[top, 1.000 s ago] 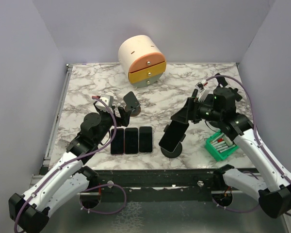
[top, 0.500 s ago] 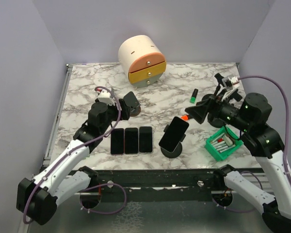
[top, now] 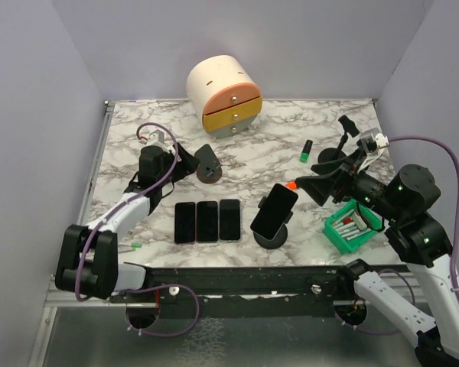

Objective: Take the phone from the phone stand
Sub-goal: Pick up the phone stand at the center of the board.

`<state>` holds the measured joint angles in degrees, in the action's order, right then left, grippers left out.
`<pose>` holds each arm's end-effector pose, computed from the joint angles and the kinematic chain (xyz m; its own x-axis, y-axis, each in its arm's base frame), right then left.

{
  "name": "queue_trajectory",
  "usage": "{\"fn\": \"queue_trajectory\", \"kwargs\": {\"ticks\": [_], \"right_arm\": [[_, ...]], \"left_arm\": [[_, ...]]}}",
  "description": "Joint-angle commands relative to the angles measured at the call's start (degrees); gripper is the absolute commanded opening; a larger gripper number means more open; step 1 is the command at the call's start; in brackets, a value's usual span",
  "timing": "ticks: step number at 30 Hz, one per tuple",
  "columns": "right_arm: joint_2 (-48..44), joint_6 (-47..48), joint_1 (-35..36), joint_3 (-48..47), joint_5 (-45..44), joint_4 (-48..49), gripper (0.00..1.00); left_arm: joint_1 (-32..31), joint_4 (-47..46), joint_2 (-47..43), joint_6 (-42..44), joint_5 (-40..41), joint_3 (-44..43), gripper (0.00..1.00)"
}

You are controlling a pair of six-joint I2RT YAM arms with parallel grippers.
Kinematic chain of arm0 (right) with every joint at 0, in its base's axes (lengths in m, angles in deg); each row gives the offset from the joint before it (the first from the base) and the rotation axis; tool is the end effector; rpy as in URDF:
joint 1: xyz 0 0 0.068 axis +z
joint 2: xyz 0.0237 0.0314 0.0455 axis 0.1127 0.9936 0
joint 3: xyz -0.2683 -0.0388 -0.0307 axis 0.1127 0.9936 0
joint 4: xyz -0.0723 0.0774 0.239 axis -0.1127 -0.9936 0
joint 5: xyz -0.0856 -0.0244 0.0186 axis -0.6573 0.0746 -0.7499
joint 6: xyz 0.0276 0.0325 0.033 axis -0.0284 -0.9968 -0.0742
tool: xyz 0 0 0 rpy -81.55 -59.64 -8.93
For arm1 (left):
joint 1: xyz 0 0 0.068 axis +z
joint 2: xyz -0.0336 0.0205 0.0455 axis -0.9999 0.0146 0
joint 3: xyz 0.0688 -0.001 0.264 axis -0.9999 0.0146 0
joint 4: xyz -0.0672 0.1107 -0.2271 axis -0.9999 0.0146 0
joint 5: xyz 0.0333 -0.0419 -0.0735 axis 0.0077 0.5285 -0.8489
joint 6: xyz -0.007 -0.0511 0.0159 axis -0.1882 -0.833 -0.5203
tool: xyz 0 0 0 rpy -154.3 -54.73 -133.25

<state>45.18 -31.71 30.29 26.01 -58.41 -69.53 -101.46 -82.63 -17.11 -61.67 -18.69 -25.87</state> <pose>0.1036 0.0622 0.4272 -0.2967 0.2165 -0.9301 -0.6940 0.6202 0.3658 0.2708 -0.0645 0.2327 -0.5070 -0.5177 -0.6892 0.0385 0.7852 -0.6181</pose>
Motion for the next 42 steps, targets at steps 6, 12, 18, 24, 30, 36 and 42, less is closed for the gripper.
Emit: {"fn": "queue_trajectory", "kwargs": {"ticks": [6, 12, 18, 24, 30, 36, 42], "right_arm": [[-3.2, -0.7, 1.0, 1.7, -1.0, 1.0, 0.78], [-3.4, -0.8, 1.8, 2.3, -1.1, 1.1, 0.78], [-3.6, -0.2, 2.4, 1.7, -1.2, 0.3, 0.78], [-3.6, -0.3, 2.5, 2.0, -1.3, 0.4, 0.77], [-3.3, -0.2, 2.6, 2.1, -1.5, 0.4, 0.77], [-3.7, 0.6, 2.6, 2.1, -3.0, -0.4, 0.76], [-3.7, 1.0, 2.7, 2.7, -4.2, -1.0, 0.75]], "left_arm": [[2.0, -9.7, 9.8, -3.2, -7.5, -5.0, 0.75], [2.3, -12.0, 15.9, -1.7, -11.0, -7.9, 0.66], [2.4, -14.2, 19.7, -0.2, -15.4, -9.4, 0.49], [2.4, -17.0, 19.5, -0.3, -18.0, -9.1, 0.3], [1.8, -19.4, 20.1, 0.1, -20.4, -11.0, 0.03], [-2.0, -21.3, 23.4, 0.4, -22.5, -15.9, 0.0], [-8.5, -22.8, 31.0, 1.0, -21.2, -25.6, 0.0]]}}
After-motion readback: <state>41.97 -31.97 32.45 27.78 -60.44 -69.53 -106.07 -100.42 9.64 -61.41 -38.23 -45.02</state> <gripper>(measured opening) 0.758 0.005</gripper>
